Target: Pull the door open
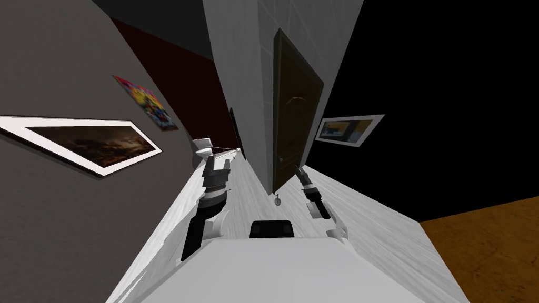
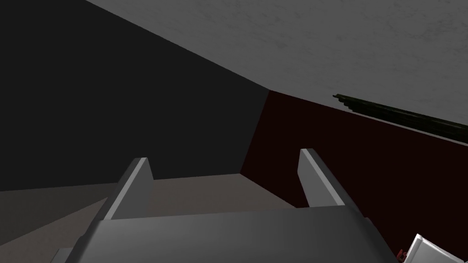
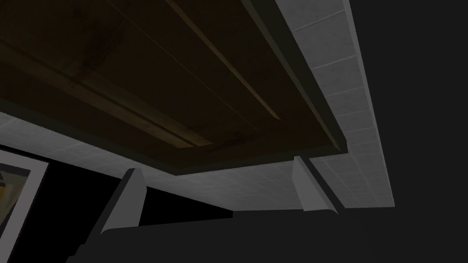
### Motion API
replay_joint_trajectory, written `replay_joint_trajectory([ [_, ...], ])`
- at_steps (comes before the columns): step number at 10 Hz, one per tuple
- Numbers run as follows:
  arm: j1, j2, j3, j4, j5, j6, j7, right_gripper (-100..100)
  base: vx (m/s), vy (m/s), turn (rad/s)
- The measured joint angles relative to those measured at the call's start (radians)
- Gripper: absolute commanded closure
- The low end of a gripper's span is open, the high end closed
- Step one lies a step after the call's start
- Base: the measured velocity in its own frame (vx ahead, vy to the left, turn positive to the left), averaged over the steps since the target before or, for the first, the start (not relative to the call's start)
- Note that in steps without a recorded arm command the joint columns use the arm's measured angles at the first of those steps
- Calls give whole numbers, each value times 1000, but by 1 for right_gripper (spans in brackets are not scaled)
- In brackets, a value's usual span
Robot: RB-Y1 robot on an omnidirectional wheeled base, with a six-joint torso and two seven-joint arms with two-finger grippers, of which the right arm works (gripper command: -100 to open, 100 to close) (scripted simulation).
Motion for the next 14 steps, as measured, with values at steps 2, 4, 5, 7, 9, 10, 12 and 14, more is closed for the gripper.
replay_joint_trajectory([
  [2, -35, -19, 4, 70, 31, -1, 42, -100, 46, -121, 206],
  [4, -52, -41, 7, 125, 60, -3, 79, -100, 32, -103, 202],
  [5, -62, -54, 10, 142, 74, 6, 96, -100, 29, -69, 64],
  [7, -84, -66, 9, 191, 89, 1, 118, -100, 24, -69, 154],
  [9, -111, -84, 11, 249, 114, 0, 150, -100, 18, -104, 222],
  [10, -123, -93, 11, 279, 127, -1, 167, -100, 26, -110, 160],
  [12, -141, -112, 16, 316, 152, 9, 196, -100, 21, -104, 200],
  [14, -165, -128, 15, 378, 172, -2, 227, -100, 14, -82, 176],
])
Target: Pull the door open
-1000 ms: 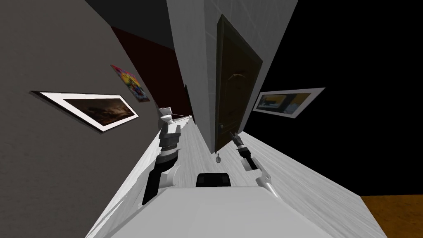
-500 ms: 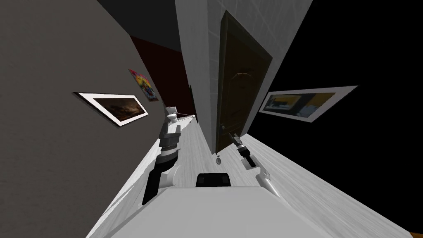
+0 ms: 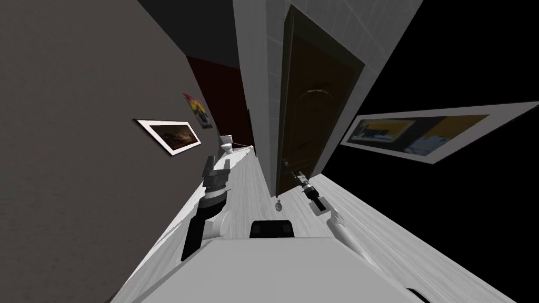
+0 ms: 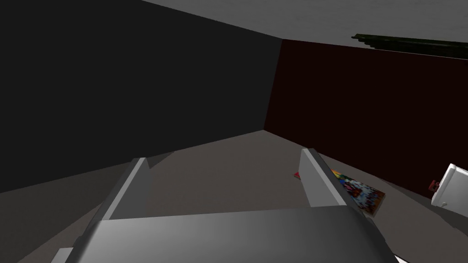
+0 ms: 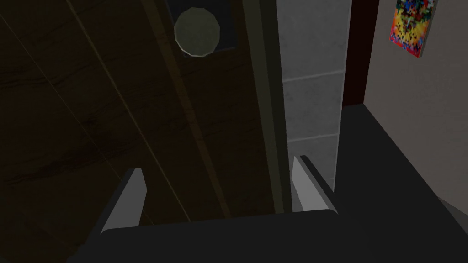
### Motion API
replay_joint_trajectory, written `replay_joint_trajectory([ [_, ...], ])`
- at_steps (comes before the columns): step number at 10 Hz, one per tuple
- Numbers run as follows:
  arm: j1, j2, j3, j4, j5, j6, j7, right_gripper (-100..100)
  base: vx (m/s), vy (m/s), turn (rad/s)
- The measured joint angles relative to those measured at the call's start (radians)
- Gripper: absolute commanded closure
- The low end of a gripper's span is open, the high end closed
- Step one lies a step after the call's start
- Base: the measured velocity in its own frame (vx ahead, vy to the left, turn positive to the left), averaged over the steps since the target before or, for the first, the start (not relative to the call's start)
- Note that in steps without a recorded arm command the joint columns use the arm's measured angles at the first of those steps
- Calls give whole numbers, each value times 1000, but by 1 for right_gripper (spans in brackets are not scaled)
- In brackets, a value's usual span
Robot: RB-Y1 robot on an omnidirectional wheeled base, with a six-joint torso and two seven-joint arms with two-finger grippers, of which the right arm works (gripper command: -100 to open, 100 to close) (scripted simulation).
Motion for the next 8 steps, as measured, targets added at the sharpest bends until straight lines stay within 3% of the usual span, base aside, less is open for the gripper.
replay_joint_trajectory([
  [2, -16, -19, 3, 41, 24, 2, 28, -100, 14, -98, 254],
  [5, -43, -43, 5, 101, 51, 2, 63, -100, 4, -71, 144],
  [7, -49, -47, 6, 117, 60, 4, 76, -100, -6, -28, 21],
  [8, -67, -42, -1, 144, 59, 0, 84, -100, -17, -35, 30],
])
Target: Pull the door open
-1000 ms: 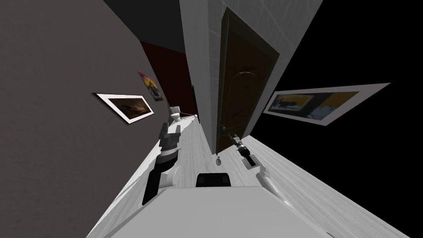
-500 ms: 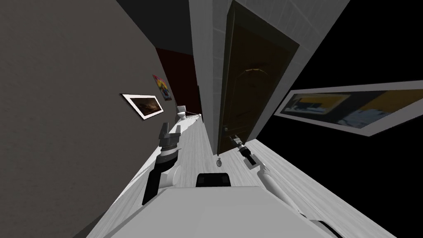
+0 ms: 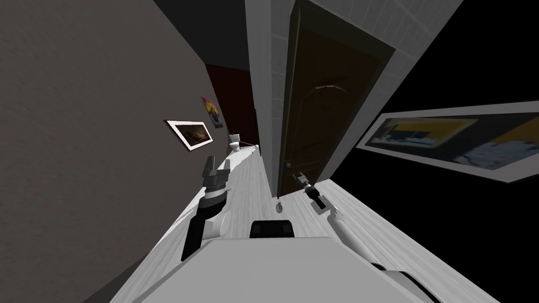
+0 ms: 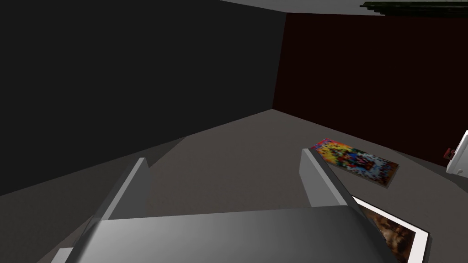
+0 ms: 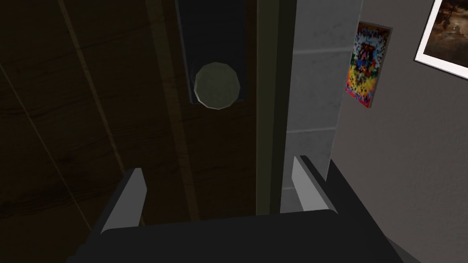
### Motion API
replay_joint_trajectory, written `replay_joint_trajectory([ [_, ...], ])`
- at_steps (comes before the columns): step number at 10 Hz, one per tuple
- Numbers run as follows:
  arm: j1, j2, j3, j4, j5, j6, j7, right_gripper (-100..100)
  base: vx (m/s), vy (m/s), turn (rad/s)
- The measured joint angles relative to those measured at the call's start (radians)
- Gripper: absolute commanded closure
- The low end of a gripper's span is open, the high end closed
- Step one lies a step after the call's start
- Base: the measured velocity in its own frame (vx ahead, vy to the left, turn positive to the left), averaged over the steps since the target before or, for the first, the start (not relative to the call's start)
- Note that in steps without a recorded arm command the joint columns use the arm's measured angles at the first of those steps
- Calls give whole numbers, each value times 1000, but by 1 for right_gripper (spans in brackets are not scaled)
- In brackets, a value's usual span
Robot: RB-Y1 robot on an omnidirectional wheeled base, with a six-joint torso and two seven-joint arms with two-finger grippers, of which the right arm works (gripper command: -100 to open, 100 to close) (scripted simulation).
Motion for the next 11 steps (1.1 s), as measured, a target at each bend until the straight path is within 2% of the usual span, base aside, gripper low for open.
replay_joint_trajectory([
  [3, -57, 15, -18, 70, -2, -4, 27, -100, -11, -33, 21],
  [6, -119, 40, -41, 152, -4, -13, 62, -100, 0, -37, 31],
  [9, -203, 68, -67, 253, -7, -22, 103, -100, 15, -33, 34],
  [11, -248, 83, -83, 314, -8, -28, 126, -100, 36, -24, 39],
])
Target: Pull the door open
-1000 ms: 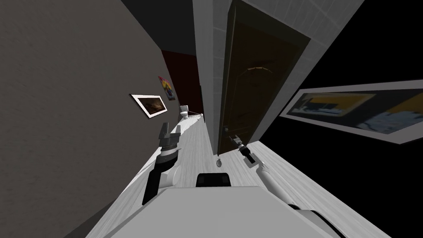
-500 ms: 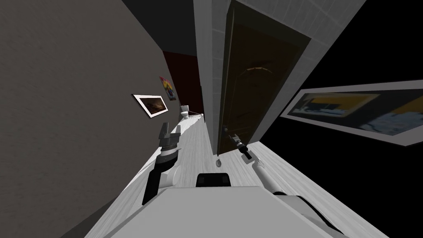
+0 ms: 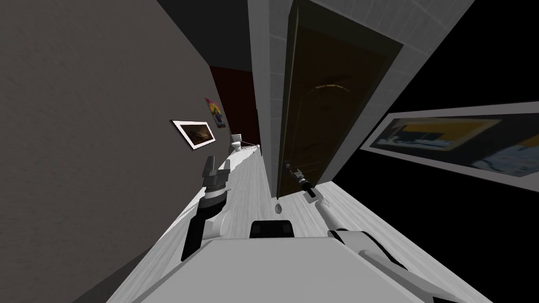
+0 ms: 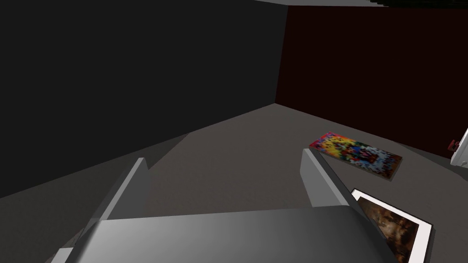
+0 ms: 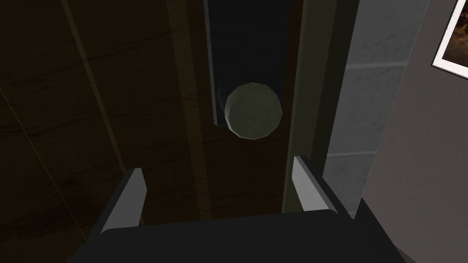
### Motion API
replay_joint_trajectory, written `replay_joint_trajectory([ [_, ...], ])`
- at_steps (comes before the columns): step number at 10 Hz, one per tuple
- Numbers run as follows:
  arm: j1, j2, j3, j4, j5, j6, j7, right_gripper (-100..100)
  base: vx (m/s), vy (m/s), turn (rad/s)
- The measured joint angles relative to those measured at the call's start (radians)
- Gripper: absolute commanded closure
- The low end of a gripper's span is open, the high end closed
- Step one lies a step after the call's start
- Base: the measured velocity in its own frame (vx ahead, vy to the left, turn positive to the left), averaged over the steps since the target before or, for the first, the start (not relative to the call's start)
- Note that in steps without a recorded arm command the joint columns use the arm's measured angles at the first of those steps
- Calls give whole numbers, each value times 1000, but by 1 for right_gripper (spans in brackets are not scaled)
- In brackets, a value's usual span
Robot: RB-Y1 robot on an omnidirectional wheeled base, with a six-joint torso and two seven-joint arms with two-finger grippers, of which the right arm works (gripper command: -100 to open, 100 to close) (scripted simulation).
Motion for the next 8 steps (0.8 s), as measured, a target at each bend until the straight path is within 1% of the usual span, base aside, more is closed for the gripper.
replay_joint_trajectory([
  [1, -27, 7, -8, 35, -1, -4, 11, -100, 55, -18, 41],
  [2, -49, 12, -13, 60, -2, -5, 19, -100, 64, -10, 49],
  [3, -65, 22, -19, 80, -2, -6, 30, -100, 71, -9, 41],
  [6, -120, 43, -33, 147, -3, -14, 57, -100, 98, 10, 55],
  [7, -130, 49, -34, 155, -3, -14, 60, -100, 58, 9, 17],
  [8, -132, 50, -34, 156, -2, -13, 61, 100, -10, 1, -7],
])
